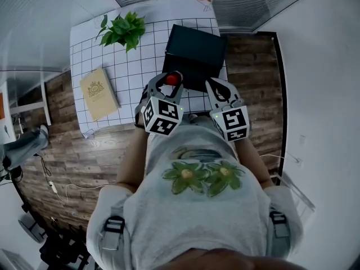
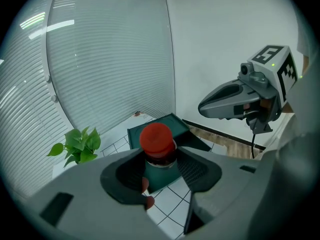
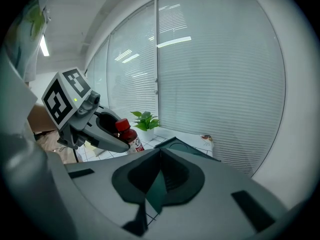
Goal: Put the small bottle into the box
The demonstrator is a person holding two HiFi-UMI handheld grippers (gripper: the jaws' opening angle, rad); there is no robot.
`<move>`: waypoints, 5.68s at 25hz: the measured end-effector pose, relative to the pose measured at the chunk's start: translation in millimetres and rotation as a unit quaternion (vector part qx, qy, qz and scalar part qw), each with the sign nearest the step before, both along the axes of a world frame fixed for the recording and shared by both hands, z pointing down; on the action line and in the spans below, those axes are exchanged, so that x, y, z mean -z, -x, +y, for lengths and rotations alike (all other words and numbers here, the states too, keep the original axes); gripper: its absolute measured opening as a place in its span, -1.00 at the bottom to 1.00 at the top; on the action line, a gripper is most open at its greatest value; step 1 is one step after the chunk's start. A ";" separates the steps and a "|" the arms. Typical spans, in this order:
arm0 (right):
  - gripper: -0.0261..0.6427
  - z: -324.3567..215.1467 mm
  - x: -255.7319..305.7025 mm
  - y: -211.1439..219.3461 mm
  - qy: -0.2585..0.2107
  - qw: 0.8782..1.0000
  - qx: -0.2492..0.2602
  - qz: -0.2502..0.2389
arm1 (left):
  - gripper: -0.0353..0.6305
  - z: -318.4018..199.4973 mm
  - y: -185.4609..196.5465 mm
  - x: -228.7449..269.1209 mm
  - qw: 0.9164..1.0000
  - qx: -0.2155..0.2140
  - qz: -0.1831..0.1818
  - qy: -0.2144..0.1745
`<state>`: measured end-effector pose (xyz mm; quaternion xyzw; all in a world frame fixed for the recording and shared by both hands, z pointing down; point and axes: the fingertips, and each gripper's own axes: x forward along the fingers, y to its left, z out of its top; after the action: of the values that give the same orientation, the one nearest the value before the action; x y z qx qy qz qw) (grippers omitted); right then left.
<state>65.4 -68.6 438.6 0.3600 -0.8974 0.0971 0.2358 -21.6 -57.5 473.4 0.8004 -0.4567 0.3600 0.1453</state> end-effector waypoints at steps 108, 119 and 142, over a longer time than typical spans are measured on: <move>-0.90 -5.4 -57.9 25.6 0.045 0.998 -0.037 0.022 | -0.32 -30.1 -2.8 -118.2 0.990 -0.091 -0.047 0.095; -0.90 -7.6 -65.4 20.4 0.044 0.998 -0.038 0.030 | -0.32 -31.1 -3.8 -124.2 0.989 -0.092 -0.051 0.100; -0.90 -5.4 -69.0 23.2 0.054 0.997 -0.043 0.031 | -0.32 -28.5 -3.2 -135.0 0.987 -0.100 -0.062 0.108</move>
<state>42.2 -74.1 507.7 0.3874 -0.8669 0.1446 0.2783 -18.4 -86.0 608.4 0.7978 -0.3409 0.4690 0.1655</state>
